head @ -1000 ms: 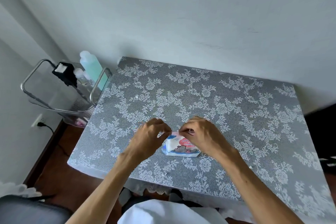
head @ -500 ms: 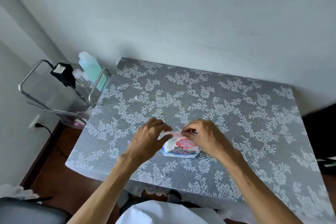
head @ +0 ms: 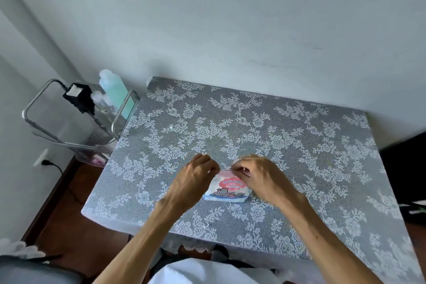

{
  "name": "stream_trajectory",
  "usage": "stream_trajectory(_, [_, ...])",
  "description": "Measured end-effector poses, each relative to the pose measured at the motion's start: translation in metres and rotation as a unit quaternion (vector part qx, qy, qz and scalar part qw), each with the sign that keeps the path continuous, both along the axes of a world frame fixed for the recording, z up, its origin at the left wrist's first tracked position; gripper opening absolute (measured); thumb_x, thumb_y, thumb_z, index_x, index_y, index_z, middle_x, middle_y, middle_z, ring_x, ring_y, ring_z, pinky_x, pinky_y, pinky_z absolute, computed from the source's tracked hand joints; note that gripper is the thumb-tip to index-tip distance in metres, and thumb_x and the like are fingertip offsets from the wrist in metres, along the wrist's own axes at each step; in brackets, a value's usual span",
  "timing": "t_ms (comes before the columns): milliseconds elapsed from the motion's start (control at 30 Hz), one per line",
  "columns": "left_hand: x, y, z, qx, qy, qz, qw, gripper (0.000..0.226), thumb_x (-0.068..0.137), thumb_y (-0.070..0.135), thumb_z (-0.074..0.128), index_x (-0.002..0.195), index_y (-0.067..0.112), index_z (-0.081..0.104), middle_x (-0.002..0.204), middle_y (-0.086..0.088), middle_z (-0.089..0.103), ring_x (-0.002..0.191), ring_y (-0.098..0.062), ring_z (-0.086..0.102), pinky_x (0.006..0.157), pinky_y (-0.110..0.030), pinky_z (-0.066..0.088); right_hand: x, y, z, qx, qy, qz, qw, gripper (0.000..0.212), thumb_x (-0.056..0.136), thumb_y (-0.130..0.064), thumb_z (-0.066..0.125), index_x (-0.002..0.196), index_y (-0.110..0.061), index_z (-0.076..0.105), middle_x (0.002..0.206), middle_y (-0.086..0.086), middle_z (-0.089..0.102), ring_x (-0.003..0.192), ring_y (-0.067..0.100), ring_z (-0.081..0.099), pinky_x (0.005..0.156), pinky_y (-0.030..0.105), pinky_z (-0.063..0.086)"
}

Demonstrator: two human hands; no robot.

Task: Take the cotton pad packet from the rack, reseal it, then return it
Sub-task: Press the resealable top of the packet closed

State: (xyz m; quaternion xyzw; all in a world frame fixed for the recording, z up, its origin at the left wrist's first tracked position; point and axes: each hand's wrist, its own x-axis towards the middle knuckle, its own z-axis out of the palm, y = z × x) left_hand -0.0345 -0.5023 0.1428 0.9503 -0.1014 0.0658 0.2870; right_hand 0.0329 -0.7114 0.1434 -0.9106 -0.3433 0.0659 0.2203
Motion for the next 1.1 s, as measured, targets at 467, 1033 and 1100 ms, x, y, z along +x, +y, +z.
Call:
stream_trajectory(467, [0.003, 0.013, 0.005, 0.007, -0.016, -0.048, 0.999, 0.022, 0.092, 0.029, 0.058, 0.087, 0.012, 0.071, 0.084, 0.004, 0.066, 0.08, -0.01, 0.058, 0.065, -0.025, 0.054, 0.001, -0.02, 0.005, -0.029, -0.028, -0.02, 0.999, 0.023, 0.088, -0.036, 0.059, 0.104, -0.024, 0.07, 0.095, -0.007, 0.072, 0.072, -0.001, 0.06, 0.063, 0.011, 0.05])
stream_trajectory(1033, [0.01, 0.023, 0.009, 0.071, -0.015, -0.039, 0.997, 0.021, 0.087, 0.041, 0.067, 0.095, 0.022, 0.073, 0.096, 0.008, 0.07, 0.093, -0.01, 0.059, 0.068, -0.027, 0.056, 0.002, -0.025, 0.008, -0.035, -0.043, -0.031, 0.998, 0.025, 0.087, -0.041, 0.056, 0.101, -0.027, 0.07, 0.094, -0.009, 0.072, 0.067, -0.009, 0.05, 0.049, -0.001, 0.03])
stream_trajectory(1100, [0.015, 0.015, 0.009, 0.085, -0.026, -0.046, 0.995, 0.03, 0.084, 0.045, 0.069, 0.105, 0.024, 0.069, 0.108, 0.007, 0.068, 0.099, -0.01, 0.061, 0.081, -0.026, 0.054, 0.003, -0.024, 0.005, -0.038, -0.032, -0.033, 0.998, 0.02, 0.088, -0.037, 0.061, 0.102, -0.027, 0.07, 0.096, -0.008, 0.072, 0.068, -0.007, 0.053, 0.049, 0.001, 0.034])
